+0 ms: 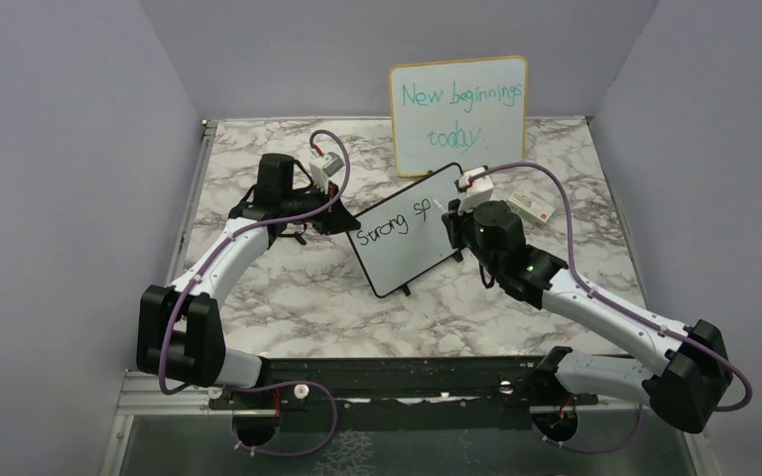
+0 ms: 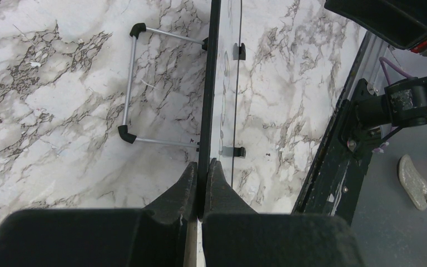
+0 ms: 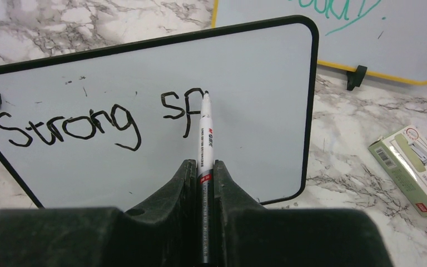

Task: Write a sentence on the whiteboard

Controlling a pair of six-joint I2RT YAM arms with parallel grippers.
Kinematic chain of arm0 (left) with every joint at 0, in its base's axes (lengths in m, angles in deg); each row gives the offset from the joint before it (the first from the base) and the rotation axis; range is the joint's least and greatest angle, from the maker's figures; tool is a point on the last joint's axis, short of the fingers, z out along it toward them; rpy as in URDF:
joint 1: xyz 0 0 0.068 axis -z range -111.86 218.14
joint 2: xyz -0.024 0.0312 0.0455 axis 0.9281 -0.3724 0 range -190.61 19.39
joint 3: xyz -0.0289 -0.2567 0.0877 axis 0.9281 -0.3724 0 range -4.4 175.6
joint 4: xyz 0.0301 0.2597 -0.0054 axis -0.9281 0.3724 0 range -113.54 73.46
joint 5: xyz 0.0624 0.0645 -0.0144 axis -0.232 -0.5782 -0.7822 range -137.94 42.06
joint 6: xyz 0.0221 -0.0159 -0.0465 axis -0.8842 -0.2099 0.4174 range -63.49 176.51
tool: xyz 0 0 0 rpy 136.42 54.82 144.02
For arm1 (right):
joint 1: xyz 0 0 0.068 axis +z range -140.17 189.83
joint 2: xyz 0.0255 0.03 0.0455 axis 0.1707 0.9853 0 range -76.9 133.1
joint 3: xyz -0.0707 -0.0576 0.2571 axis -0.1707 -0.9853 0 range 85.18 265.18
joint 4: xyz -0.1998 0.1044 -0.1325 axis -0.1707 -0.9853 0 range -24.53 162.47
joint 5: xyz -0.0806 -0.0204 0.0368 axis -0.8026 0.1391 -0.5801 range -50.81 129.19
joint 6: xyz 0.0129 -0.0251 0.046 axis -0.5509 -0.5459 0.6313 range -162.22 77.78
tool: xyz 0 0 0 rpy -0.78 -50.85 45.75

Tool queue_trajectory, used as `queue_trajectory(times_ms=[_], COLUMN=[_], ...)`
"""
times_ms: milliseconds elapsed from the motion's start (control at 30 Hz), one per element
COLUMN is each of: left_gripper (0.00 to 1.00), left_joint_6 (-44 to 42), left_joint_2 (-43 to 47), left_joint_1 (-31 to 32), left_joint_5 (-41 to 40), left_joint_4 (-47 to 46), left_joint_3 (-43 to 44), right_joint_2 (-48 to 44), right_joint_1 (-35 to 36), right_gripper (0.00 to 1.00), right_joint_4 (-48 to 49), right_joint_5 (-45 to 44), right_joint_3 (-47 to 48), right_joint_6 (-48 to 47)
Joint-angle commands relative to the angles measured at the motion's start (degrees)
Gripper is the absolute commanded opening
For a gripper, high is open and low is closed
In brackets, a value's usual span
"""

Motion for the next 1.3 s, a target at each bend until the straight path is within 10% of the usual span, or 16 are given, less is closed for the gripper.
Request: queue_trajectory(times_ms=[0,1267], left_gripper=[0.0,0.0], left_joint_6=[-4.63,-4.64], left_joint_2=[-2.9,-3.58], left_joint_1=[1.25,1.34], left_joint_5=[-10.1,-10.01], left_joint_4=[6.9,7.12], left_joint_3=[-2.35,-2.26], right_joint_2=[-0.79,3.41], right_joint_1=[0.13,0.09], right_gripper=[0.0,0.0], right_joint_4=[3.75,6.14], right_joint_5=[-3.37,-3.08], right_joint_3=[-0.82,-0.31], right_joint_6=[0.66,0.52])
